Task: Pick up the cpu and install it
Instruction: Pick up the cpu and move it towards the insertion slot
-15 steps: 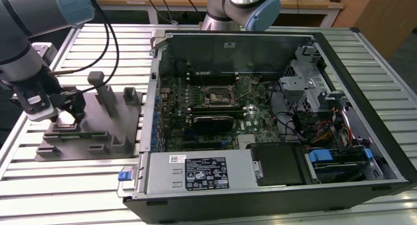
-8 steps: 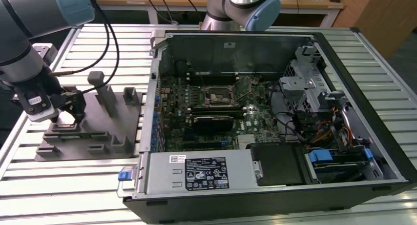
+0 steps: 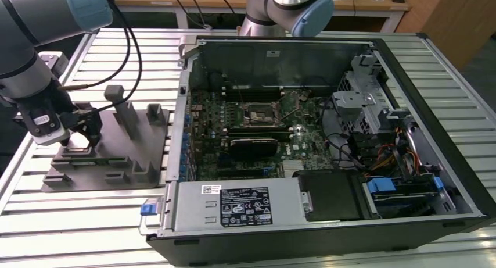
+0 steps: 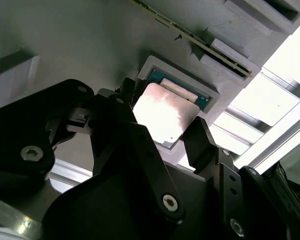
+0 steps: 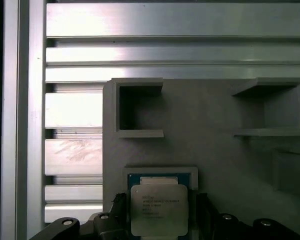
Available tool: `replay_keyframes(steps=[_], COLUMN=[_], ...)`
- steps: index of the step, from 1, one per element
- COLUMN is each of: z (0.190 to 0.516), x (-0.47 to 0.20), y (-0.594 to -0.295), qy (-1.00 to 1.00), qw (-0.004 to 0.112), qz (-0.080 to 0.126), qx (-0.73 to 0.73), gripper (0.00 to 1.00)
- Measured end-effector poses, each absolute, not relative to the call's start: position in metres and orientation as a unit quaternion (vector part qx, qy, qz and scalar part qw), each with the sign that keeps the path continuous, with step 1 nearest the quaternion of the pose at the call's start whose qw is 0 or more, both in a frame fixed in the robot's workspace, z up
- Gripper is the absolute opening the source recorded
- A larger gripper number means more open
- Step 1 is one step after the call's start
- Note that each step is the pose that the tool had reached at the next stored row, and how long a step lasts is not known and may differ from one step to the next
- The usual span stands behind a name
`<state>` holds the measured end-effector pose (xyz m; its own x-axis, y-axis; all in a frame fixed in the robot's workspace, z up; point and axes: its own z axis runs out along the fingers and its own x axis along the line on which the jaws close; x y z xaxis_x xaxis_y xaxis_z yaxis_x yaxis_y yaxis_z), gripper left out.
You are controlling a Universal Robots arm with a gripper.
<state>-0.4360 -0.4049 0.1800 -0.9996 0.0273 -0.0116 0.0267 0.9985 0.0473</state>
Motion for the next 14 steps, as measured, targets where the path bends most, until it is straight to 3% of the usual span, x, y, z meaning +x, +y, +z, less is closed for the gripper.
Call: replay_keyframes(steps=[14], z=[0.1813], x=[-0.4386], y=[-0.405], qy=[1.0], qw=[0.007], qz=[0.025], qx=[0.017], gripper=[0.66])
